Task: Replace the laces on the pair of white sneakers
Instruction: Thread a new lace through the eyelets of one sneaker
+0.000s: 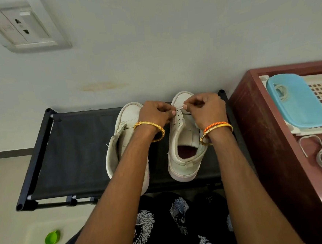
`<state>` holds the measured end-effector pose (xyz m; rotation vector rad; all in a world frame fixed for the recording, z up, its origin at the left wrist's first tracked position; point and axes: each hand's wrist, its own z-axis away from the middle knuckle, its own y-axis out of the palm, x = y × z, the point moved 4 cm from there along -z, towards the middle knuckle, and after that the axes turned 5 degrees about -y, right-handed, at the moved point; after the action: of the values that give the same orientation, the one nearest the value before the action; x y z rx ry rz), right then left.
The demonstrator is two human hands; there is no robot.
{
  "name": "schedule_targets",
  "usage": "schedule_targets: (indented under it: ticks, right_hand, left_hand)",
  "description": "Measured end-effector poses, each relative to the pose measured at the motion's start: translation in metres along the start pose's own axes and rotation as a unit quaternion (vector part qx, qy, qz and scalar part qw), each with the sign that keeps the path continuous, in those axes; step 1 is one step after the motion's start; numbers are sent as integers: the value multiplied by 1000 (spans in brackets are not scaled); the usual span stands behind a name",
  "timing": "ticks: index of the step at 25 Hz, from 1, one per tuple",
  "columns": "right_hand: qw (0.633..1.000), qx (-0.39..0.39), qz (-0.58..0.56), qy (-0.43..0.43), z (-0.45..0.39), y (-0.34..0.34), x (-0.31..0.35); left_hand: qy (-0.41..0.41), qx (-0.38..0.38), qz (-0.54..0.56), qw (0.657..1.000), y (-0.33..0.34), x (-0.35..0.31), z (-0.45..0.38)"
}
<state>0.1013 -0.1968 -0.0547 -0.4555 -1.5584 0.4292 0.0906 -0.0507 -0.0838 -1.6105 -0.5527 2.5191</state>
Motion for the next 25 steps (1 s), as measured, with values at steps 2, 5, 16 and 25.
schedule_targets:
  ticks: [2,5,16,25]
  right_hand:
    - [1000,16,15,-7,-2,1,1]
    - [997,40,67,-21,-2,7,4]
    - [956,42,291,9,1,12,7]
    - [984,38,171,8,0,18,3]
  left_hand:
    - [-6,5,12,1000,-1,1,1]
    - [-3,12,5,1000,-1,0,3]
    - [-9,12,16,1000,-3,2,1]
    - [40,-17,-33,999,-4,-4,7]
